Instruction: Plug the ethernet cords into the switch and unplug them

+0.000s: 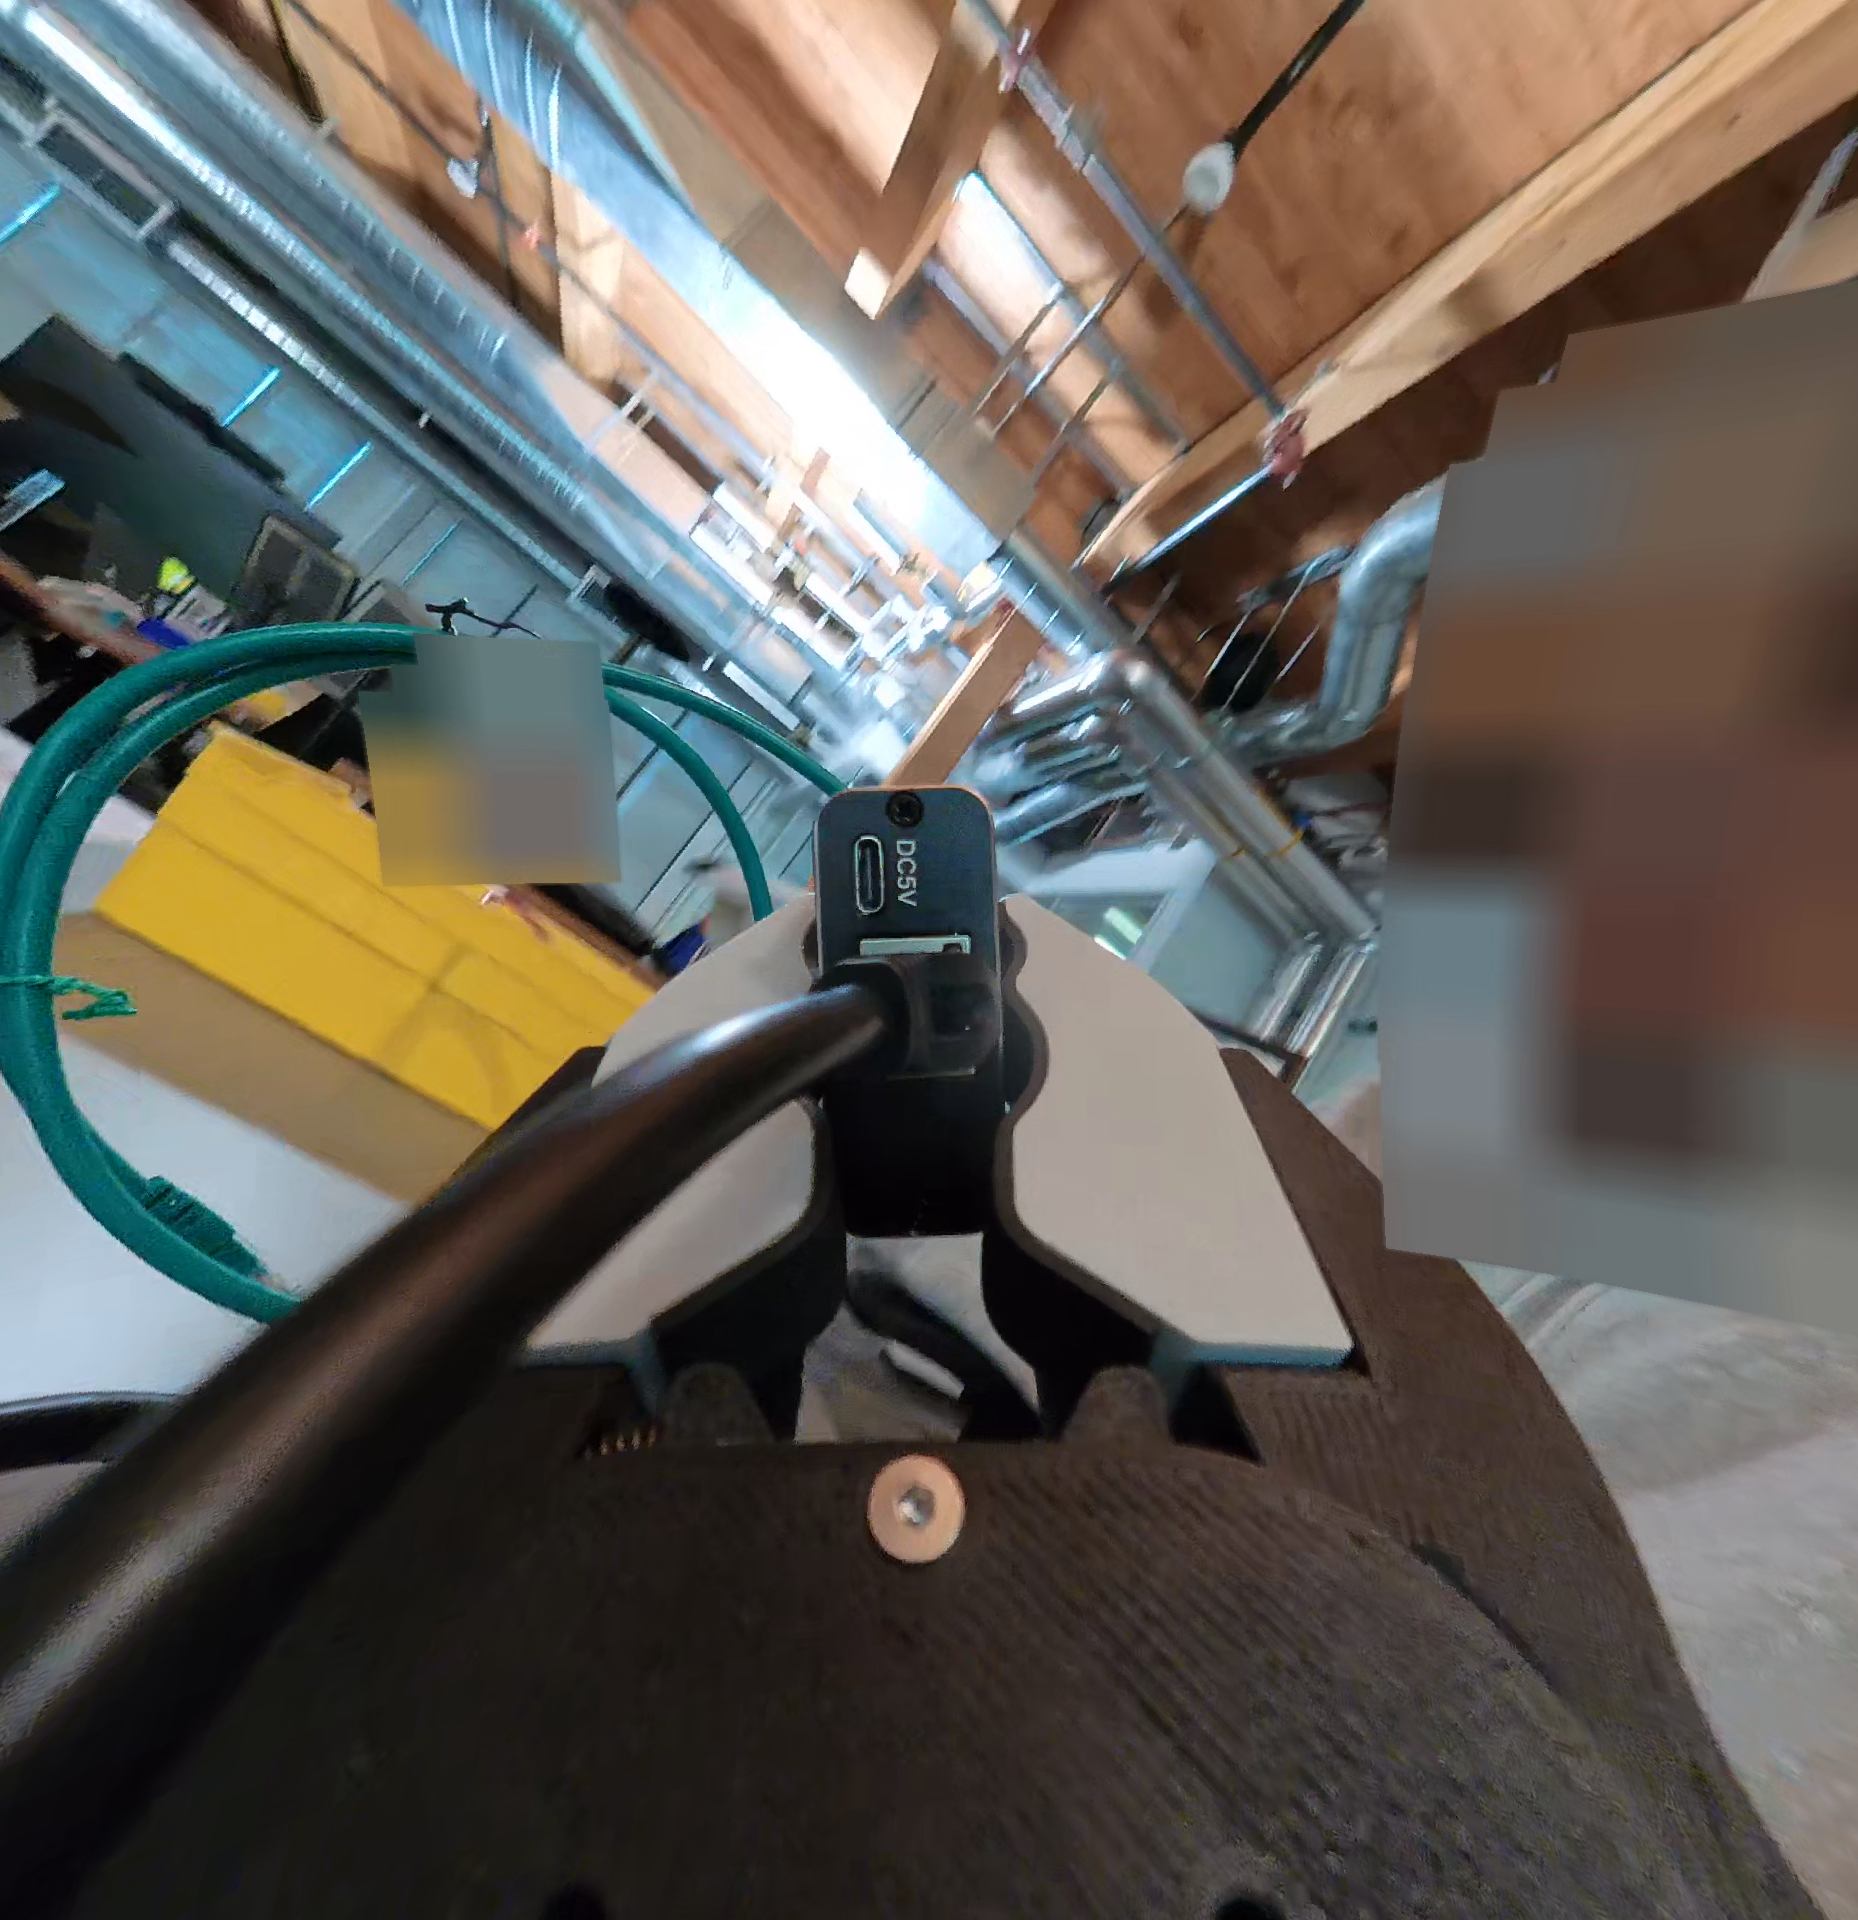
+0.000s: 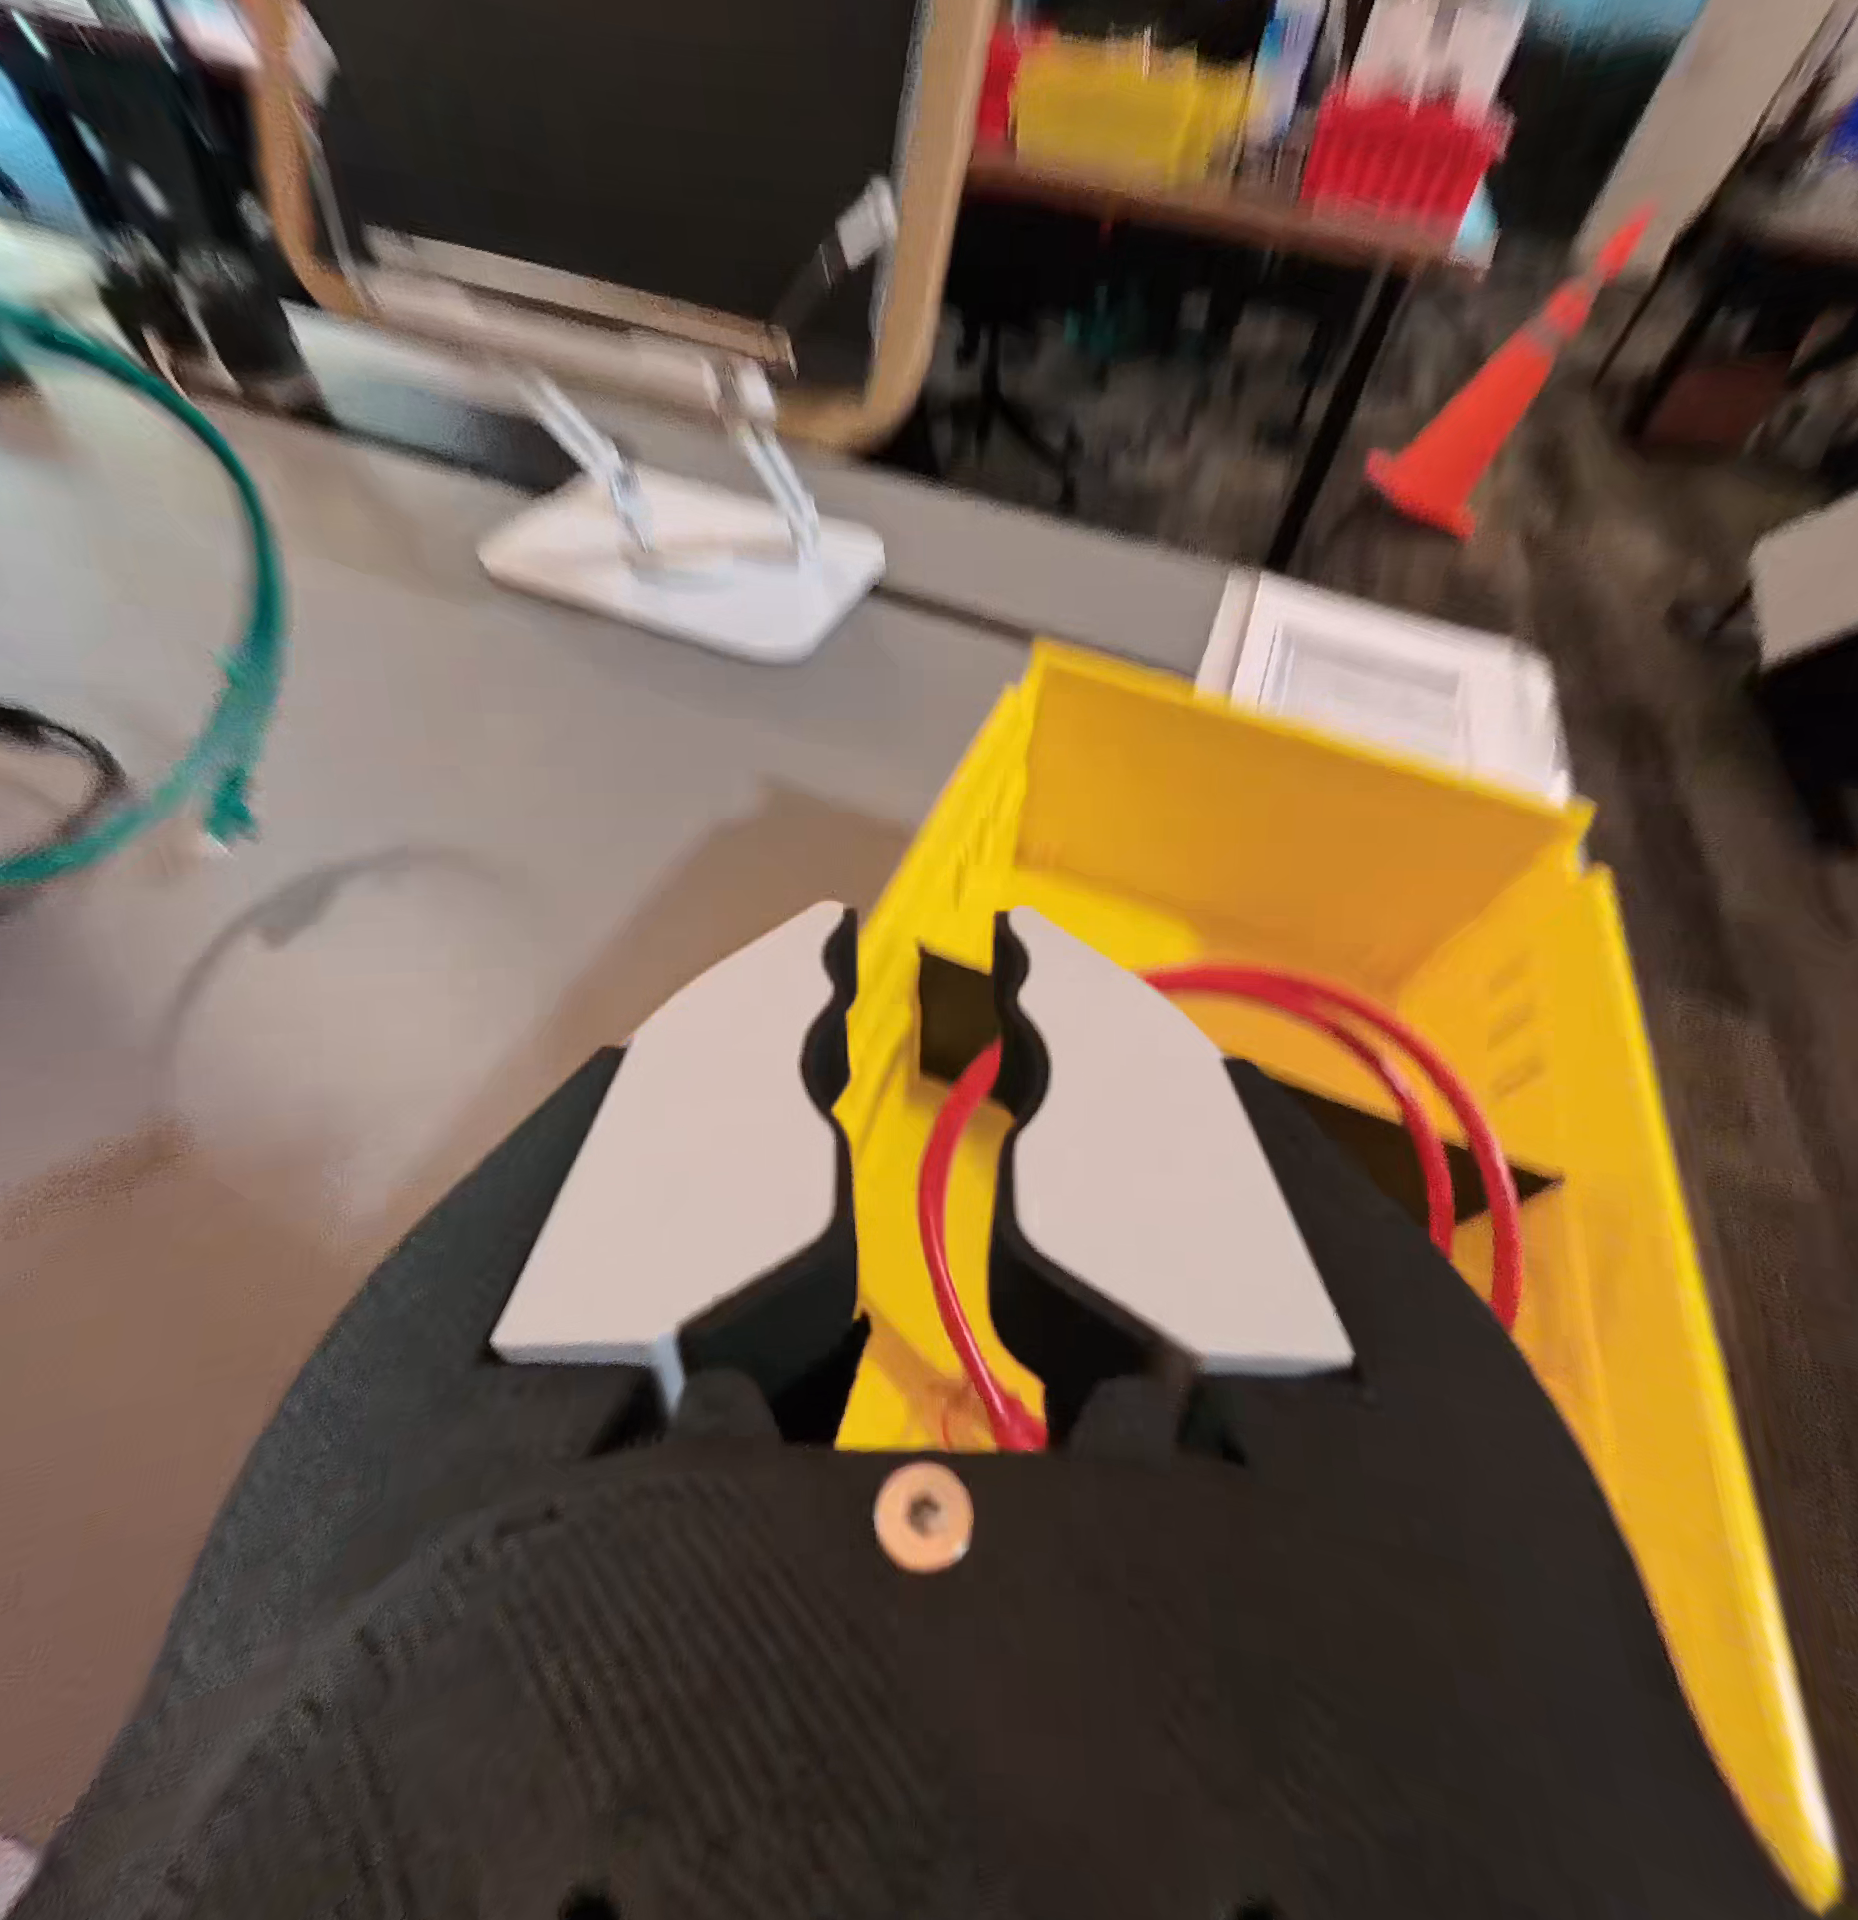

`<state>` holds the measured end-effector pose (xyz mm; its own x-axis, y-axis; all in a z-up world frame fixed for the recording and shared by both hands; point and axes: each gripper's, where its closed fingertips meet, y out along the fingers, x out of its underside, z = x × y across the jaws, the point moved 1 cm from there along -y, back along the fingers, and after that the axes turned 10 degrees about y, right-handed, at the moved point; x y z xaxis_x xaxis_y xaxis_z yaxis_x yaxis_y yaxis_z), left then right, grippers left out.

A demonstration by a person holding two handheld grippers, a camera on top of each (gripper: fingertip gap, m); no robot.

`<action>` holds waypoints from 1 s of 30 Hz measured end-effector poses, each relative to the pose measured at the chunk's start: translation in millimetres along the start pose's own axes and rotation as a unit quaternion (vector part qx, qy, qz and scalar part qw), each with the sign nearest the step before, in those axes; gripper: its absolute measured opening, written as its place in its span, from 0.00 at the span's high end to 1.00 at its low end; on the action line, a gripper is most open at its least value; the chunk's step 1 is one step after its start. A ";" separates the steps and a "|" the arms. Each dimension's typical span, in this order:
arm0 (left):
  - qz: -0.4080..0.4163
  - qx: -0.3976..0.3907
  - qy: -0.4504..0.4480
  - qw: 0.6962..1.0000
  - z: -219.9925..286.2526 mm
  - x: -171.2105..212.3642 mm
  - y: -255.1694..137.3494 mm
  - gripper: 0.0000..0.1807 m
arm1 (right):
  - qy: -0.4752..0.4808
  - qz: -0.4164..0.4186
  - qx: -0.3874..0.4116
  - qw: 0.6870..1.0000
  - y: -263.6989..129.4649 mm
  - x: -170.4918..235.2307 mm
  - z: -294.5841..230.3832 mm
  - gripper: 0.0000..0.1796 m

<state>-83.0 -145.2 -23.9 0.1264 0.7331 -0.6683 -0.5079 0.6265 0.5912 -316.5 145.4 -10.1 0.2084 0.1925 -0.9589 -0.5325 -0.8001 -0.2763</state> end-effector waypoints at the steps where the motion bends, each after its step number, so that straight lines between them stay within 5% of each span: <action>1: -0.024 -0.008 0.008 1.000 -0.9 7.4 4.3 0.85 | -0.010 0.035 -0.017 0.999 -6.3 -15.1 -13.3 0.87; 7: -0.177 -0.056 0.050 0.981 -9.6 58.3 23.3 0.86 | -0.075 0.114 -0.156 0.978 -14.6 -45.3 -130.7 0.87; 13: -0.248 -0.076 0.057 0.964 -14.1 93.8 33.5 0.86 | -0.040 0.015 -0.311 0.949 17.3 24.7 -244.3 0.85; 18: -0.282 -0.064 0.063 0.955 -9.4 113.2 41.3 0.85 | -0.059 -0.081 -0.322 0.942 39.7 85.2 -267.1 0.84; 30: -0.287 -0.049 0.057 0.955 -8.0 119.6 42.2 0.86 | 0.045 -0.105 -0.394 0.912 36.8 91.4 -268.3 0.91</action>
<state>-96.1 -33.2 -82.5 0.3165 0.2387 -0.9181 -0.4608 0.8847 0.0711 -96.9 -18.9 -90.6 0.3234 0.3689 -0.8714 0.2744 -0.9179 -0.2868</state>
